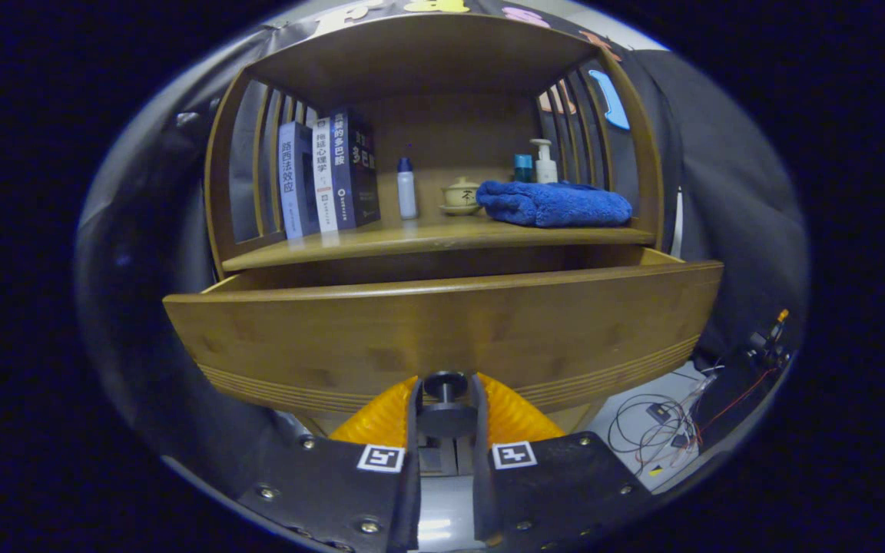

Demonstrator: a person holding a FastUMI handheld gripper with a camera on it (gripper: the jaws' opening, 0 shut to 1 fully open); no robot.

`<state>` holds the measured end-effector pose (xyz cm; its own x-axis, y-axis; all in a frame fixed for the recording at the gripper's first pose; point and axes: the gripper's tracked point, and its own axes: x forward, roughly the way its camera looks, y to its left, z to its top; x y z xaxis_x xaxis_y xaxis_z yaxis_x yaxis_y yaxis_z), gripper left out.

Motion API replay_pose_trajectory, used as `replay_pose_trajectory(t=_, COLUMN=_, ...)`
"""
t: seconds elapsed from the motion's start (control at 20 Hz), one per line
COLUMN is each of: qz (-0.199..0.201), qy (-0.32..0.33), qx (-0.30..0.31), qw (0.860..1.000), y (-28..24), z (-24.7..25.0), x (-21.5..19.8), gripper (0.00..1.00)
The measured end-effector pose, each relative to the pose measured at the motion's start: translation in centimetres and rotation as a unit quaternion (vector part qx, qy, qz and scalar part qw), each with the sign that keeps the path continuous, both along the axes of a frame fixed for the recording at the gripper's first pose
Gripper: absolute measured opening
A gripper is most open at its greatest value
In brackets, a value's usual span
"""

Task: Pull open the drawer, take out the items inside it, and place them on the countertop above the cabinet.

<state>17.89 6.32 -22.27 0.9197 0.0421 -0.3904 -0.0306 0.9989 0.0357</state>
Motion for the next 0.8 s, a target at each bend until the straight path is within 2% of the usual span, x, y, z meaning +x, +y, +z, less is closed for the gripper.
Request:
replay_pose_trajectory(t=0.5, qz=-0.006, qy=0.017, qx=0.004, qw=1.0, y=-0.4, z=-0.5, x=-5.2, gripper=0.28)
replay_pose_trajectory(t=0.8, qz=-0.001, qy=0.013, qx=0.016, qw=1.0, y=-0.3, z=-0.3, x=-5.4, gripper=0.27)
